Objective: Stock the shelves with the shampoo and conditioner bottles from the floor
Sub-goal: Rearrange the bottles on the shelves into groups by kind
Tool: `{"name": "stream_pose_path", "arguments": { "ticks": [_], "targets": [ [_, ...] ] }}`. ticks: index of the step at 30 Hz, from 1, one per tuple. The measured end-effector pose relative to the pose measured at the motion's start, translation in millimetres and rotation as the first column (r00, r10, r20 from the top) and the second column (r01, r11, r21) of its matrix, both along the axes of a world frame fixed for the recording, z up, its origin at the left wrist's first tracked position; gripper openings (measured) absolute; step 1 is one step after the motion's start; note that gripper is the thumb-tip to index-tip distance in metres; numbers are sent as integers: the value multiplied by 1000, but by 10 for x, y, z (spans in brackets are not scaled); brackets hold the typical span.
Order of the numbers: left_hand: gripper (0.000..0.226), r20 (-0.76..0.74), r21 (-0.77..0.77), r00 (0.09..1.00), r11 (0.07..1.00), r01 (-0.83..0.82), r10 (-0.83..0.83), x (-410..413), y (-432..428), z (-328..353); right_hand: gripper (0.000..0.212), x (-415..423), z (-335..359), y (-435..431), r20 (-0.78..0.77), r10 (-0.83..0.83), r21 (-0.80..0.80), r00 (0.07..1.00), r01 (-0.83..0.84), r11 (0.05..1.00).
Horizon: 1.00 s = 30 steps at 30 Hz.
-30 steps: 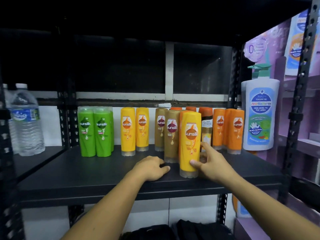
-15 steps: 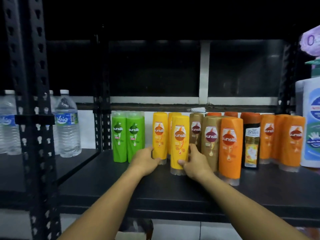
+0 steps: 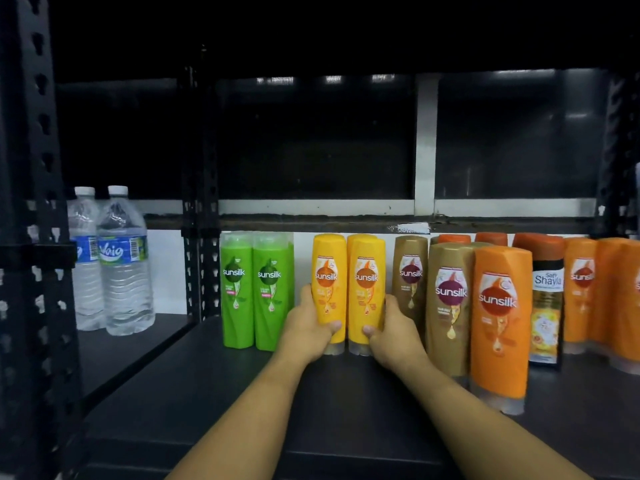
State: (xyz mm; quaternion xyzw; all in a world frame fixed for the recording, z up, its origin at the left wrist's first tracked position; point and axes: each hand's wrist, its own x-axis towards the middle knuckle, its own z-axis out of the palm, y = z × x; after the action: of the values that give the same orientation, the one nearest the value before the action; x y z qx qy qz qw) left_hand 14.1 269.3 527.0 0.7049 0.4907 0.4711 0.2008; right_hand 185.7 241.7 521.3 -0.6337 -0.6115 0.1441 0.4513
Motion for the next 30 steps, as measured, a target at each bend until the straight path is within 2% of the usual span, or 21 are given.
{"name": "stream_pose_path", "arguments": {
  "ticks": [14, 23, 27, 30],
  "targets": [
    [67, -3, 26, 999, 998, -54, 54, -29, 57, -22, 64, 30, -153, 7, 104, 67, 84, 992, -76, 994],
    [69, -21, 41, 998, 997, -58, 59, -44, 23, -14, 63, 38, -139, -8, 106, 101, 88, 989, -111, 990],
    [56, 47, 195, 997, 978, -72, 63, -85, -22, 30, 65, 30, -151, -28, 55, 101, 155, 993, -109, 982],
    [47, 50, 410, 989, 900, -148, 140, -130, -67, 334, 65, 40, -164, -23, 11, 109, 184, 994, -109, 977]
  ]
}}
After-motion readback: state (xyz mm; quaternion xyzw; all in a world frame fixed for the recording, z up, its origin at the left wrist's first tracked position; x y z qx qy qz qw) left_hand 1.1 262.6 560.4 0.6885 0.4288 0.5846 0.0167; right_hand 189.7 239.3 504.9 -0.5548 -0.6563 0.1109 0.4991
